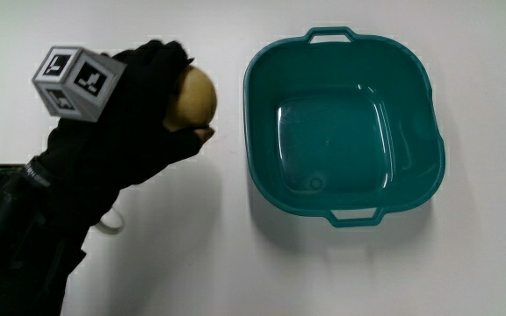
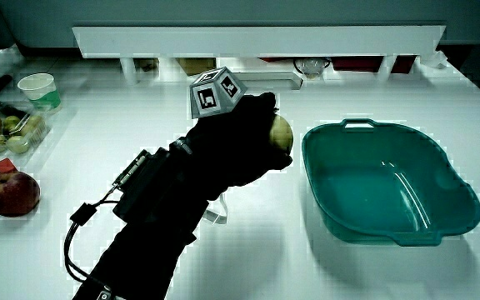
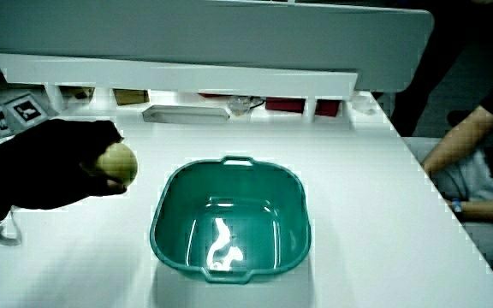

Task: Place pear on desk

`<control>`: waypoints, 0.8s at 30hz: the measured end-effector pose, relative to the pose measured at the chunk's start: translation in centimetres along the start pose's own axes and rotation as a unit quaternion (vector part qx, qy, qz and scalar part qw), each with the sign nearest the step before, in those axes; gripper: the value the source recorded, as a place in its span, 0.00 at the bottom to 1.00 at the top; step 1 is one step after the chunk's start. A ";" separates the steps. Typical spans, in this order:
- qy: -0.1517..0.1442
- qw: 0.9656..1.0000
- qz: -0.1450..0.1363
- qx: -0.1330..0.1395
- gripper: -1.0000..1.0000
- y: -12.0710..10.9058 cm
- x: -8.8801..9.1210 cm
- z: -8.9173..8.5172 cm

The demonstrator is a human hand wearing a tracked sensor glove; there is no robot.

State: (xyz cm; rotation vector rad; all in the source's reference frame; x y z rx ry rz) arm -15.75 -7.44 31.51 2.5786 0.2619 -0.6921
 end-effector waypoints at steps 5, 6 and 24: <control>0.018 0.998 0.058 -0.027 0.50 -0.7 -2.2 -1.2; 0.038 0.998 0.042 -0.017 0.50 -0.8 -2.6 -1.5; 0.001 0.997 0.052 -0.064 0.50 -0.8 -6.8 -6.8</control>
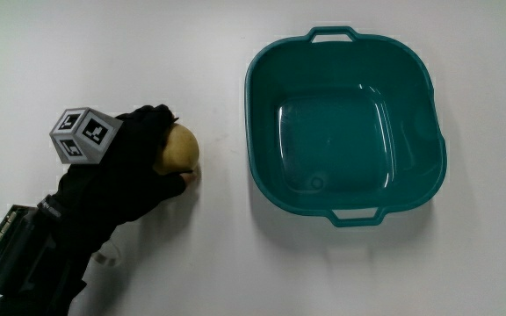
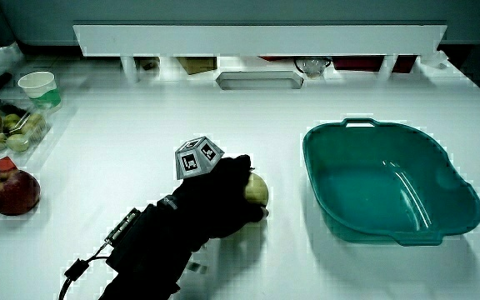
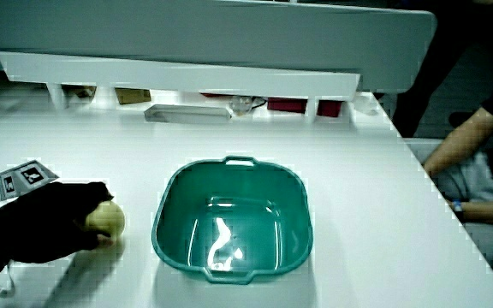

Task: Place pear on desk

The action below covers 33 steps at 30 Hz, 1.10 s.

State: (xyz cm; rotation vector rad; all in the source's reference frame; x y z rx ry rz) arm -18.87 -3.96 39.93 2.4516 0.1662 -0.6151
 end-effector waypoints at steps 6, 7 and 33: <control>-0.032 0.999 0.007 -0.012 0.50 0.1 -0.7 -0.2; -0.030 0.999 0.003 -0.012 0.50 0.1 -0.9 -0.3; 0.076 0.996 0.045 -0.035 0.00 -5.8 1.1 1.5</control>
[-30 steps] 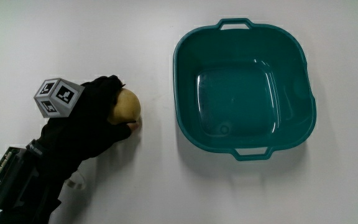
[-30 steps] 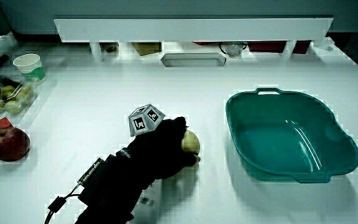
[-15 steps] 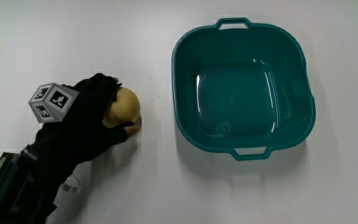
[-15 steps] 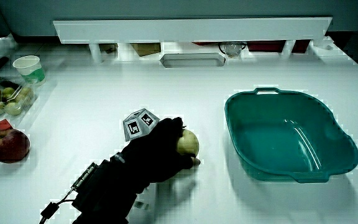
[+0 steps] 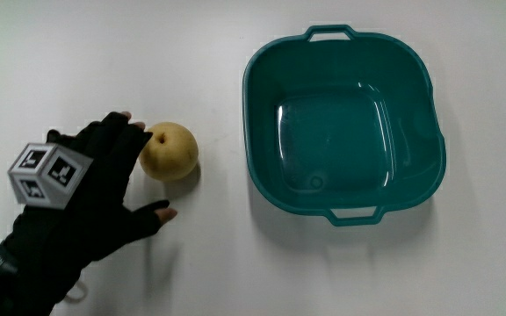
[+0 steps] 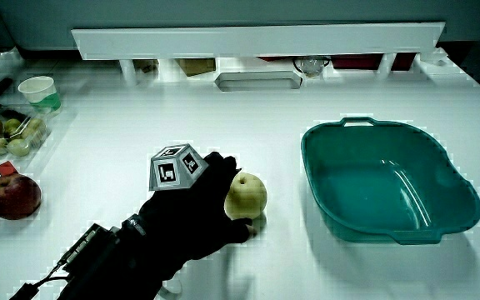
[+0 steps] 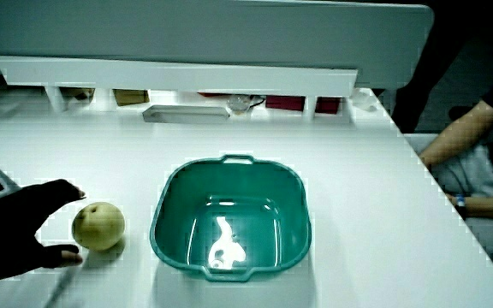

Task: Place pear on desk

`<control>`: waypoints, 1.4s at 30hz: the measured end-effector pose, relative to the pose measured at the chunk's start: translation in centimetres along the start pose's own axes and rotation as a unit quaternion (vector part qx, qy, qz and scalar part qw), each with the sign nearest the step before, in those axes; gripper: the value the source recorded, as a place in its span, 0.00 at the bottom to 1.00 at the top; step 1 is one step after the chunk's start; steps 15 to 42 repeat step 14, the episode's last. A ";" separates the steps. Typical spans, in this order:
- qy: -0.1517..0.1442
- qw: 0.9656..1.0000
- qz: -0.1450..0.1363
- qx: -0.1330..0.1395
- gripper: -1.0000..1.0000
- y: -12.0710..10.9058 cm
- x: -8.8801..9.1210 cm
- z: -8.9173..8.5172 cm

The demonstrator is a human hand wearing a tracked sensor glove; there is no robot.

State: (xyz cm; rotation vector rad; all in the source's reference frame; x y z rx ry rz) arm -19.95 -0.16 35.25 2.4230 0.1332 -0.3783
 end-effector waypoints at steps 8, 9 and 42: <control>-0.009 1.000 0.013 -0.013 0.00 -3.4 0.3 -0.1; 0.013 1.000 -0.027 -0.009 0.00 -3.4 -0.6 -0.7; 0.017 0.999 -0.044 -0.011 0.00 -5.1 0.9 0.4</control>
